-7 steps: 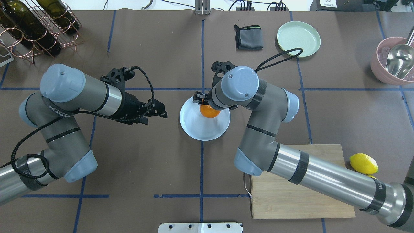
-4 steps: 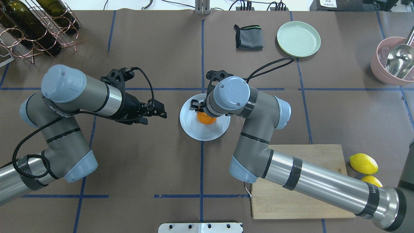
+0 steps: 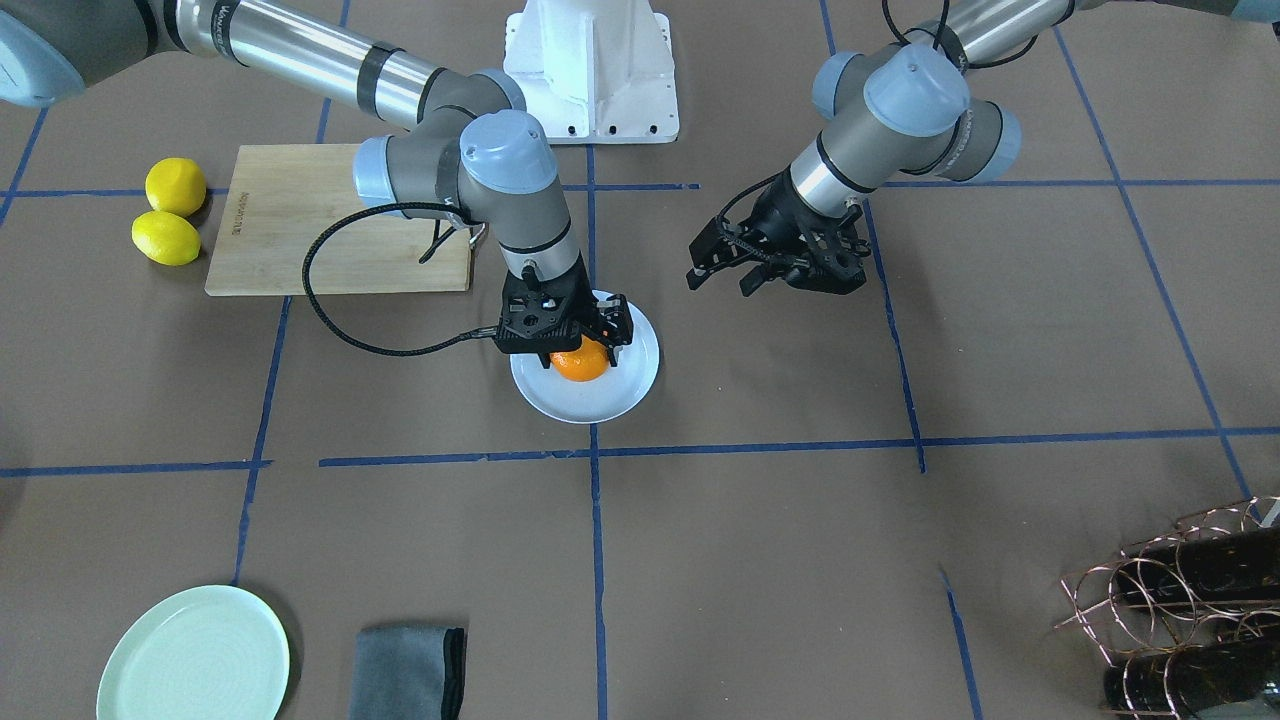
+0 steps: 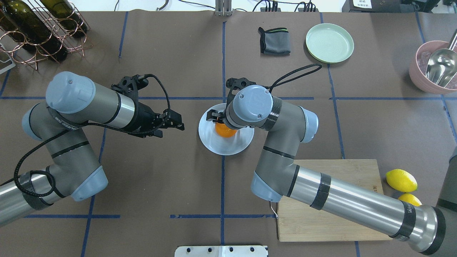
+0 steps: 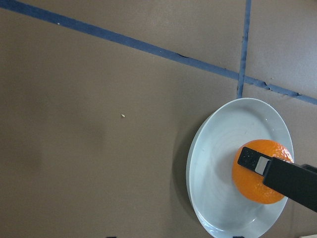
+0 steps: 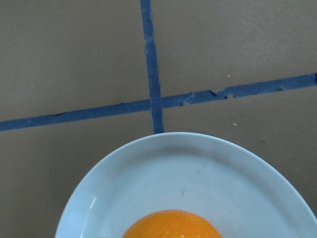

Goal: Pick orange to plate

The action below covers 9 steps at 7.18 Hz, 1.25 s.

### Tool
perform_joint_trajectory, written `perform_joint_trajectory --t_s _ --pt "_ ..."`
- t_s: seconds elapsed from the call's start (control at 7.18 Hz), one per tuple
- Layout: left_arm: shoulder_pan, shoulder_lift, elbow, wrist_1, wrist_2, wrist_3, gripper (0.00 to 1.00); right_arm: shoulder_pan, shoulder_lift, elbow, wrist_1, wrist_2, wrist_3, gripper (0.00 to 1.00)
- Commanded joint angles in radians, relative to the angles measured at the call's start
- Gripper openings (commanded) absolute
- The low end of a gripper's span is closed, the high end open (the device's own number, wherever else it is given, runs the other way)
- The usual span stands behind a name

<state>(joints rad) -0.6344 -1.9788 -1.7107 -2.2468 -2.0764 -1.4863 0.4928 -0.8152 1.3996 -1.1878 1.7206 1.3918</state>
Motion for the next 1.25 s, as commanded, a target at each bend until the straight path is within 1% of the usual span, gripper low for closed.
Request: perform_joint_trajectory --t_s 0.0,0.14,0.42,0.56,0.7,0.84,0.98,1.11 --pt "-0.004 0.018 -0.012 -0.002 -0.005 0.008 0.83 0.009 0.004 0.025 0.000 0.004 -0.010 1.00" --pt "-0.011 0.053 -0.038 -0.004 -0.005 0.012 0.92 0.047 -0.025 0.089 0.000 0.036 -0.010 1.00" --pt "-0.037 0.177 -0.131 -0.002 -0.008 0.133 0.93 0.154 -0.213 0.328 -0.030 0.193 -0.014 1.00" --pt "-0.080 0.246 -0.157 -0.002 -0.010 0.265 1.00 0.246 -0.313 0.410 -0.030 0.305 -0.046 1.00" --pt "-0.138 0.334 -0.180 -0.002 -0.057 0.431 1.00 0.380 -0.426 0.459 -0.027 0.462 -0.180 1.00" --pt "-0.236 0.394 -0.178 0.000 -0.118 0.565 1.00 0.527 -0.522 0.467 -0.030 0.596 -0.361 1.00" --pt "-0.325 0.467 -0.178 0.004 -0.140 0.706 1.00 0.629 -0.601 0.458 -0.035 0.643 -0.545 1.00" --pt "-0.402 0.524 -0.170 0.012 -0.168 0.871 1.00 0.691 -0.636 0.434 -0.065 0.645 -0.708 1.00"
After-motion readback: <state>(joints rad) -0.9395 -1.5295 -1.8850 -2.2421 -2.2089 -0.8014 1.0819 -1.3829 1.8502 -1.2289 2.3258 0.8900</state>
